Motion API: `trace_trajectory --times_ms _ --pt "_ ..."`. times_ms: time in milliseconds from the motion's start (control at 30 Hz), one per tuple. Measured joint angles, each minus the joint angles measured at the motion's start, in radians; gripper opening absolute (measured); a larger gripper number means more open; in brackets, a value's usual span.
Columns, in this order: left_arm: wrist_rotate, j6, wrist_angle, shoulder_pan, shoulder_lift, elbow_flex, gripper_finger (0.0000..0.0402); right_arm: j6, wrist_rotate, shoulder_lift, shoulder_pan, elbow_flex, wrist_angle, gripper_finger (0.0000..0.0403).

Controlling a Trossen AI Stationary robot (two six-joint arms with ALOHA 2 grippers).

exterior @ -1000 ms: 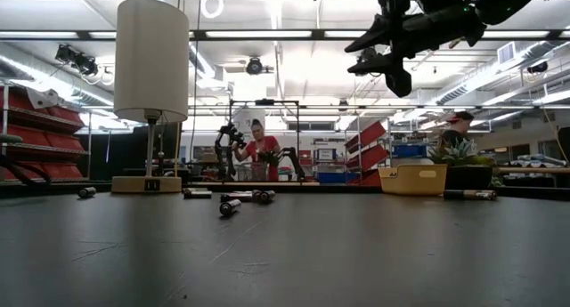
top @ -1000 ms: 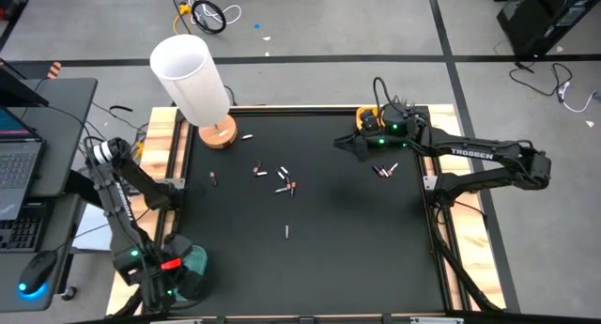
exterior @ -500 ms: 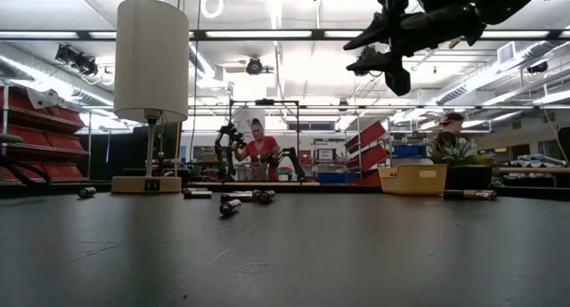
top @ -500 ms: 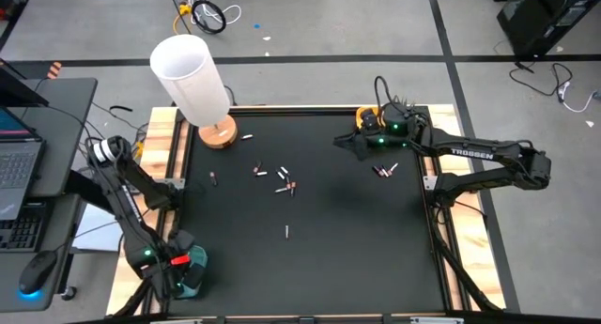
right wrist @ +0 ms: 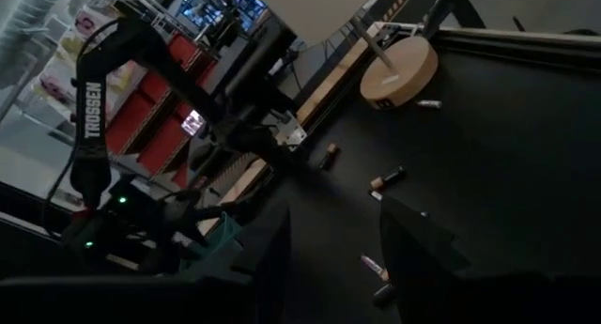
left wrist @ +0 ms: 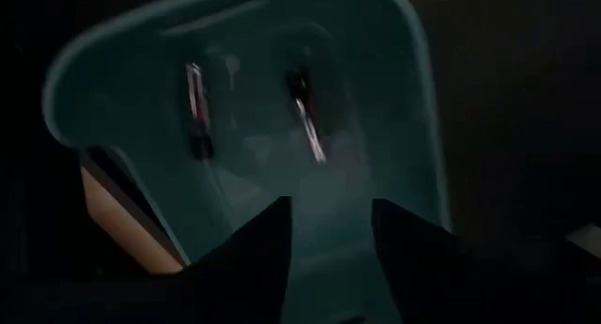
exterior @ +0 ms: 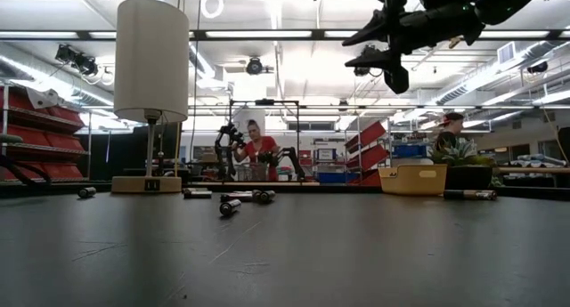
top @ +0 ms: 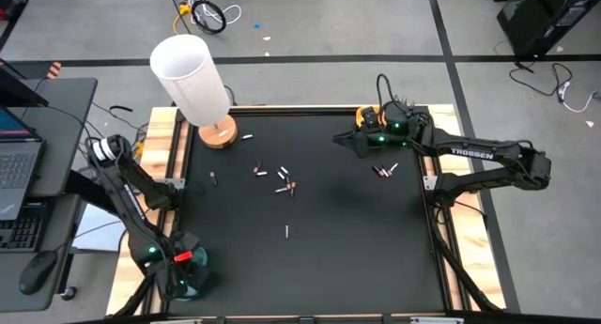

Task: Sort batteries
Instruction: Put the silver battery into the blue bin

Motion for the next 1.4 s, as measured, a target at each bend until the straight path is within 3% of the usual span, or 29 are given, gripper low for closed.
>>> trace_trajectory --times_ms 200,433,633,733,833,1067,1233,1400 --pt "0.005 -0.015 -0.077 0.008 -0.076 0.08 0.0184 -0.014 0.0 0.0 -0.034 0.0 0.0 0.015" --pt "-0.138 0.012 -0.418 0.082 -0.142 0.23 0.0159 -0.024 0.016 0.0 -0.052 0.0 0.0 0.015" --pt "-0.308 0.065 -0.565 0.254 -0.204 0.234 0.0148 -0.004 0.03 0.0 -0.032 0.0 0.0 0.015" --pt "-0.4 0.231 -0.524 0.366 -0.237 0.223 0.0147 0.004 0.039 0.0 -0.011 0.0 0.0 0.015" --pt "-0.438 0.494 -0.419 0.484 -0.249 0.223 0.0147 0.005 0.04 0.0 0.01 0.0 -0.001 0.015" --pt "-0.342 0.885 -0.166 0.751 -0.207 0.222 0.0147 0.016 0.041 0.0 0.031 0.0 -0.027 0.0149" --pt "-0.221 0.95 0.005 0.851 -0.1 0.222 0.0147 0.001 0.042 -0.023 0.047 0.0 -0.088 0.0142" --pt "-0.174 0.863 0.214 0.864 0.043 0.222 0.0147 -0.07 0.042 -0.108 0.05 0.0 -0.259 0.0126"
